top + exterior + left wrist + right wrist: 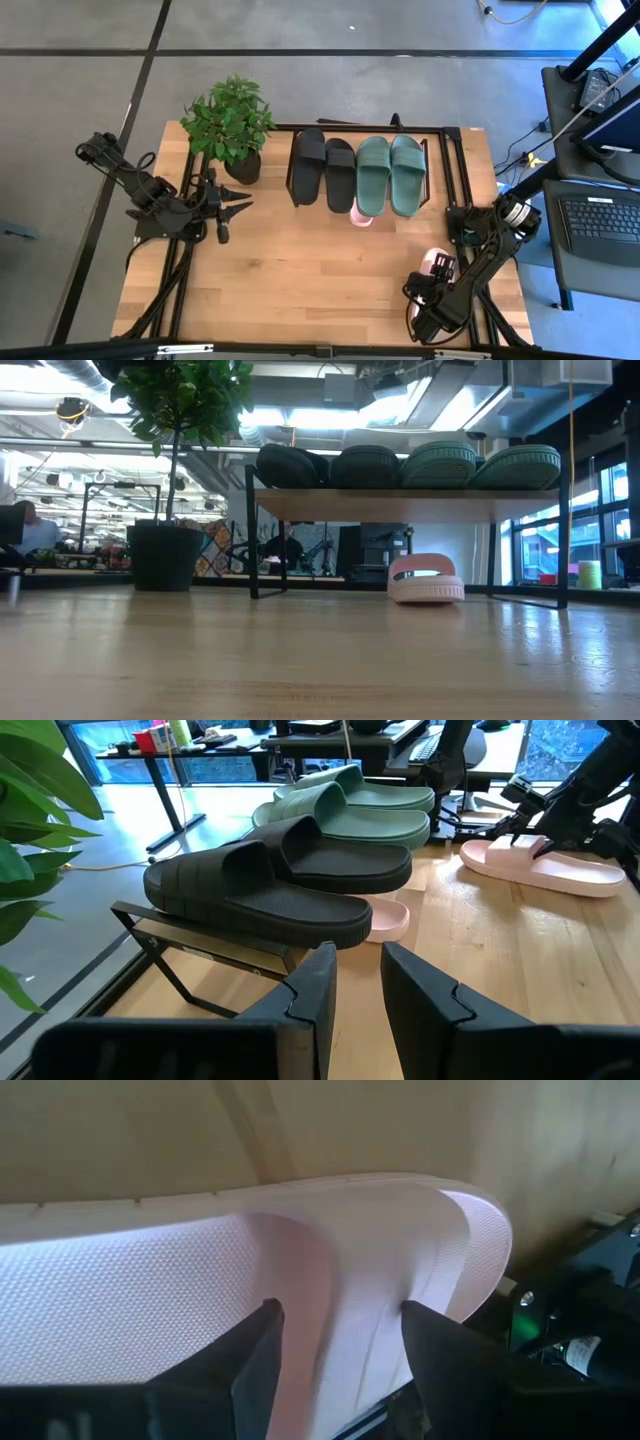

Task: Pick and place slides into the shelf
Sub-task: Put the pink slides under the shelf

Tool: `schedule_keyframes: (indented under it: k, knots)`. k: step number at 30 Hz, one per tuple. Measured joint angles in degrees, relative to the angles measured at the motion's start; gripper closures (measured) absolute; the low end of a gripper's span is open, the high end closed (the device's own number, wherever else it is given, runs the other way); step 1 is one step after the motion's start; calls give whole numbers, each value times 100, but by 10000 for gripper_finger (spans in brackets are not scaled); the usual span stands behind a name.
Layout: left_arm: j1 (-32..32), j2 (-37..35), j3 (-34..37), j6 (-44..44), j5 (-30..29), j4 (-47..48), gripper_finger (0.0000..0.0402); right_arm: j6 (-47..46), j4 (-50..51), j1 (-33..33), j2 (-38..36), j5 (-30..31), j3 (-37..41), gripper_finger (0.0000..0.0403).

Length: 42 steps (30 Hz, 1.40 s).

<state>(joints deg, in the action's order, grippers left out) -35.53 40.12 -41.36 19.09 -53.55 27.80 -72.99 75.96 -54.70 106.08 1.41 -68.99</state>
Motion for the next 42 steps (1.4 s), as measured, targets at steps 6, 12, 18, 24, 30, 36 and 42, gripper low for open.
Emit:
schedule_keyframes:
  k: [6, 12, 18, 24, 30, 36, 42]
  knots:
    - [0, 0, 0, -2, -17, -1, 325, -9, -2, 2, 0, -4, 0, 198]
    - [0, 0, 0, -11, -145, 1, 325, -22, 13, 2, 0, -4, 0, 241]
    - [0, 0, 0, -7, -145, 1, 325, -17, 17, 8, -9, -99, -4, 379]
    - [0, 0, 0, -7, -145, -1, 325, -65, 44, 70, -9, -191, -50, 388]
    - [0, 0, 0, 0, -145, -8, 325, 609, 130, 316, -9, 248, -367, 389]
    - [0, 0, 0, 1, -144, -8, 325, 1480, 157, 682, -9, 978, -682, 389]
    - [0, 0, 0, 26, -143, -7, 325, 1875, 112, 1254, -9, 1544, -653, 389]
